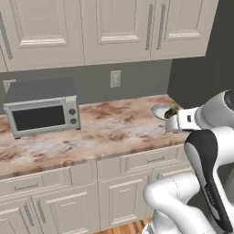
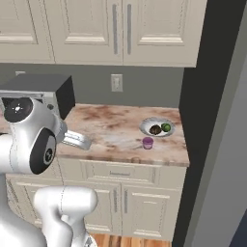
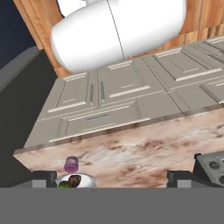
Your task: Pick the avocado and bread from the counter and place them on the plate. Then pick the jam from the cabinet and place it next to the plate. Lastly close the cabinet door.
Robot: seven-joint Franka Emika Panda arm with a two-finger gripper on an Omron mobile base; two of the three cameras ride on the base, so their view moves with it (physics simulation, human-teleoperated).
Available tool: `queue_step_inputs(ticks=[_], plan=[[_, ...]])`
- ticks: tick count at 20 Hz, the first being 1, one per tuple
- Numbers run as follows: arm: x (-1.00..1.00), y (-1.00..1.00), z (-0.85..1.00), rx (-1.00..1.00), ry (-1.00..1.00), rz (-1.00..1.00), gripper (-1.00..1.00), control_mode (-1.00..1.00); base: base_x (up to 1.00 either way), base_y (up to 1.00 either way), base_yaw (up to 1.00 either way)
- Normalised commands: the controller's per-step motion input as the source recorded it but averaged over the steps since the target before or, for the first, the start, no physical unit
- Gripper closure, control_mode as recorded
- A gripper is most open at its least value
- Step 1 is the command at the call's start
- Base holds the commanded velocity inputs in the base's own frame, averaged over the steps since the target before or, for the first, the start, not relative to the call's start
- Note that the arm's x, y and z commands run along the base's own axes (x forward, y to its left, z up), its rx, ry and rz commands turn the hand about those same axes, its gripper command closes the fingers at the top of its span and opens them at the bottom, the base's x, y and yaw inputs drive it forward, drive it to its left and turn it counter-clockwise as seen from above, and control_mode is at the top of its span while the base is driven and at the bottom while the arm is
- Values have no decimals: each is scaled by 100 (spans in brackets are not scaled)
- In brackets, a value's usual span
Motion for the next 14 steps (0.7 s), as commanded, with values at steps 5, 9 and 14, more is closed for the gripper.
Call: queue_step_inputs(ticks=[5,9,14], plan=[[0,0,0,0,0,0,-100,100,-52,27,-7],[0,0,0,0,0,0,-100,100,-57,30,-9],[0,0,0,0,0,0,-100,100,-53,34,-12]])
